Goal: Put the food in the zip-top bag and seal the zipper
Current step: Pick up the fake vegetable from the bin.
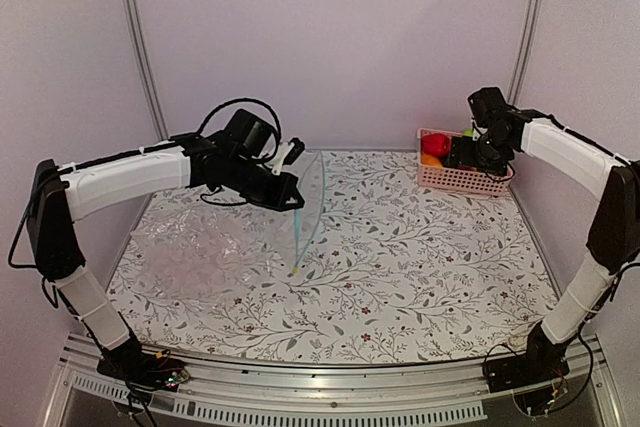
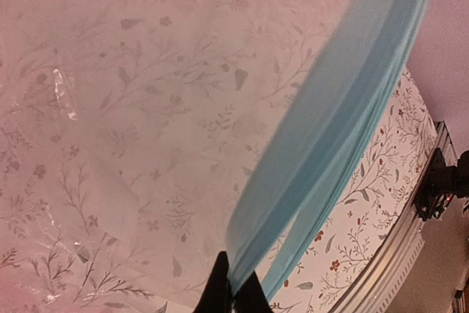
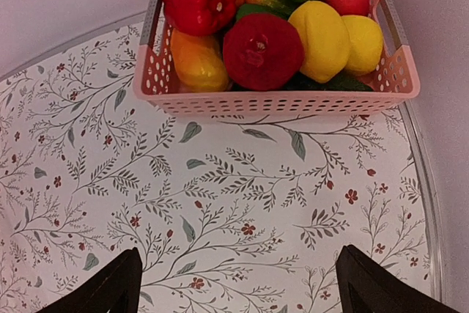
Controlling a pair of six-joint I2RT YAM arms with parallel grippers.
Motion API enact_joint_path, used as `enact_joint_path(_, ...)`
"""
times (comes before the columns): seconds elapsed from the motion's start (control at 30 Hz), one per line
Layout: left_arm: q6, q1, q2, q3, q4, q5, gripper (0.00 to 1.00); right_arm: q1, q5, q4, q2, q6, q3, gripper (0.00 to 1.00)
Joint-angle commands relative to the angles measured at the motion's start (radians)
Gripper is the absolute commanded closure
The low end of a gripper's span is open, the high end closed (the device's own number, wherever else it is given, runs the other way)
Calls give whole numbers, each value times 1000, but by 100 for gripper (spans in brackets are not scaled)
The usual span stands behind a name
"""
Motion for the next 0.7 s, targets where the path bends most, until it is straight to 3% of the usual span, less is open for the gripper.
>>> enact_joint_path(0.0, -2, 14, 15, 23, -13, 0, 100, -71, -34, 7, 116, -56, 119, 7)
enact_joint_path(0.37, -4, 17, 19, 27, -17, 9, 100, -137, -53, 34, 421, -92, 358, 8)
enact_joint_path(0.67, -2, 19, 23, 27, -16, 10, 100, -139, 109, 38, 562, -94, 472, 10)
